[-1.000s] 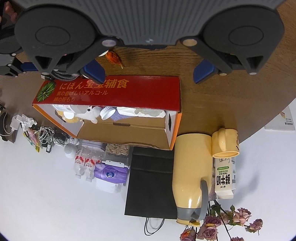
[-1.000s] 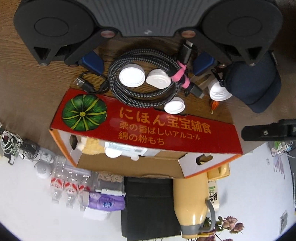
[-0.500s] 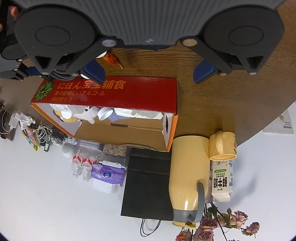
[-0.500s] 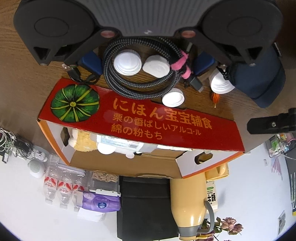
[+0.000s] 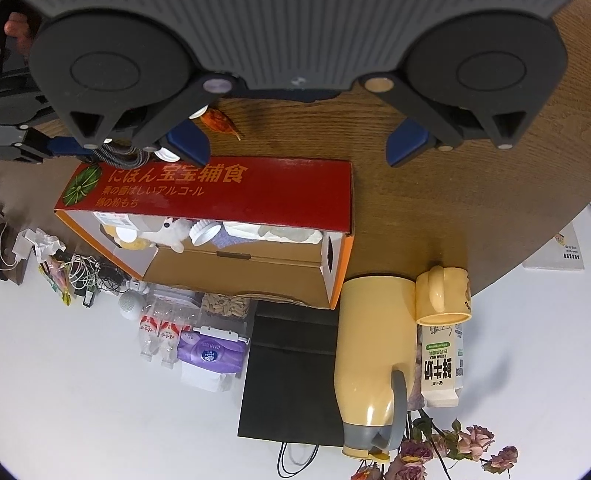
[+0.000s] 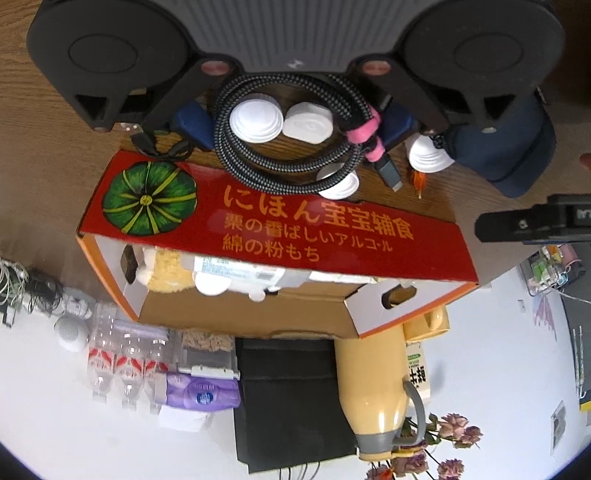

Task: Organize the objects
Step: 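Move both tools back toward the remaining caps and cable on the table, then grasp the braided cable with right tool while left tool grasps a white cap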

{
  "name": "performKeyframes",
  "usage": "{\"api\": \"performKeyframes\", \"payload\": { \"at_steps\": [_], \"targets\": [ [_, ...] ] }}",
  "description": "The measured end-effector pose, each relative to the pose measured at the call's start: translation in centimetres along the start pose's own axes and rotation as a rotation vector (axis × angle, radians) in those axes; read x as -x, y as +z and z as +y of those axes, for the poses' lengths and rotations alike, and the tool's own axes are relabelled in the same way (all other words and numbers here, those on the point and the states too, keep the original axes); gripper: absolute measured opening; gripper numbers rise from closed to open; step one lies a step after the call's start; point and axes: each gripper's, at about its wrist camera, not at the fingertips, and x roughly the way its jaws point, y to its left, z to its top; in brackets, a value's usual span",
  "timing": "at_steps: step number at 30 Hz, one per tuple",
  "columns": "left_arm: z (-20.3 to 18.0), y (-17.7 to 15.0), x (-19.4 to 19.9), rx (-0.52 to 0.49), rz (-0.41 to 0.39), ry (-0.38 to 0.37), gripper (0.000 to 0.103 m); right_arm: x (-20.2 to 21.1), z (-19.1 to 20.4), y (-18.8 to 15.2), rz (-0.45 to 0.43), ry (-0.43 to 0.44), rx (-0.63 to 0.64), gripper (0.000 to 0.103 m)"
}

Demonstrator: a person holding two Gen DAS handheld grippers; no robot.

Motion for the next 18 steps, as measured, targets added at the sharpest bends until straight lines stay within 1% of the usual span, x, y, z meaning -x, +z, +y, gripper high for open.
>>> {"api": "performKeyframes", "payload": {
  "at_steps": [11,14,18],
  "targets": [
    [0.2,-0.1,-0.9,0.010,0.037,0.010,0.103,2.2,0.6,-0.2,-0.137,-0.088,0.035,0.092],
    [0.2,0.0,-1.3,0.014,0.054,0.025,0.103,3.1,0.2,-0.2,-0.176,-0.101,0.020,0.092],
    [-0.4,0.4,-1.6,0.000,0.085,0.021,0.103,4.2,-0.5,-0.1,-0.226,-0.114,-0.015,0.092]
  ]
}}
